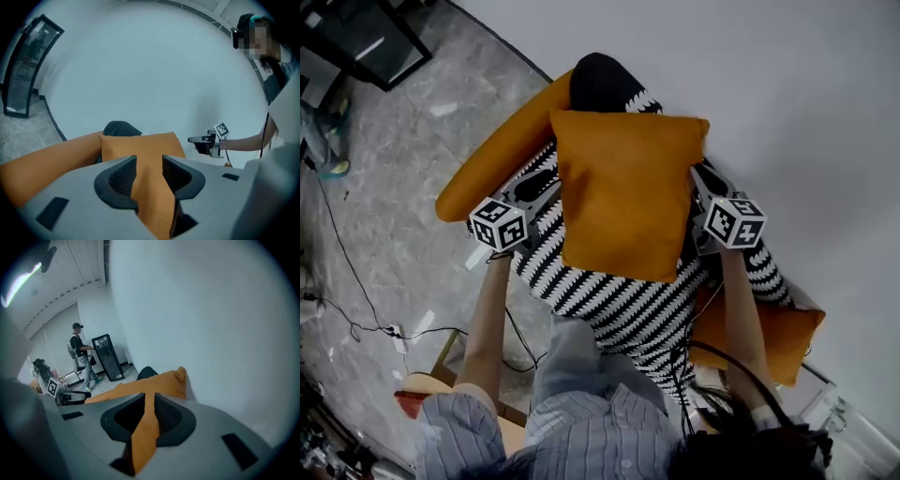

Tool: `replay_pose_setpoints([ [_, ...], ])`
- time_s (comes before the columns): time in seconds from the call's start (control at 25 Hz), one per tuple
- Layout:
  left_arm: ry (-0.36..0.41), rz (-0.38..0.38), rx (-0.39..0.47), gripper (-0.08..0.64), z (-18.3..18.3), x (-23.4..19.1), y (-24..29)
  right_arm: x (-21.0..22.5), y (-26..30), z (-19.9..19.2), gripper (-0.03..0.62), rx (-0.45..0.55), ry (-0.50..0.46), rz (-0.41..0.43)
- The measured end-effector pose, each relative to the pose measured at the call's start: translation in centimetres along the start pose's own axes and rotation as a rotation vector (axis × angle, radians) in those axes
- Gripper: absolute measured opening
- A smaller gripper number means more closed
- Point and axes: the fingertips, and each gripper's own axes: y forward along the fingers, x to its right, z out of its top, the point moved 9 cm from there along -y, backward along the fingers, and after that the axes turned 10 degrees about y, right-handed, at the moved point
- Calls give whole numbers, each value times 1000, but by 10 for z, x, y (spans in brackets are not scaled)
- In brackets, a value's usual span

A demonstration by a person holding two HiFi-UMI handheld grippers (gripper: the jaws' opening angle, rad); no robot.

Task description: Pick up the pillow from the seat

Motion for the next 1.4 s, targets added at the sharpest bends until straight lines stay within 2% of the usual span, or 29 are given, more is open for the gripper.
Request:
replay_pose_setpoints([
  [0.16,33,-14,-85,175,-3,-21,24,20,17,9,84,-30,-2,3],
  [0.28,23,-12,-132,184,-11,-36,36,29,30,17,146,-70,-2,16],
  [0.36,15,1,-163,197,-18,-44,41,33,39,21,225,-106,8,26],
  [0.44,-10,18,-181,240,-24,-50,45,38,45,25,275,-111,4,3],
  [0.52,-62,36,-171,284,-30,-56,49,45,48,28,289,-98,-3,-45],
  [0.6,-132,56,-150,316,-35,-64,56,51,50,32,298,-100,33,-61],
  [0.72,-173,61,-151,348,-33,-76,71,55,54,37,301,-118,112,-32],
  [0.96,-144,-29,-128,360,-10,-89,103,51,63,30,301,-134,128,25],
  [1.16,-172,26,-194,357,-13,-88,123,51,72,23,297,-122,115,5],
  [1.28,-173,50,-183,323,-15,-80,123,47,73,16,229,-115,94,-18],
  [1.4,-191,30,-151,290,-20,-72,114,40,68,6,173,-122,78,-33],
])
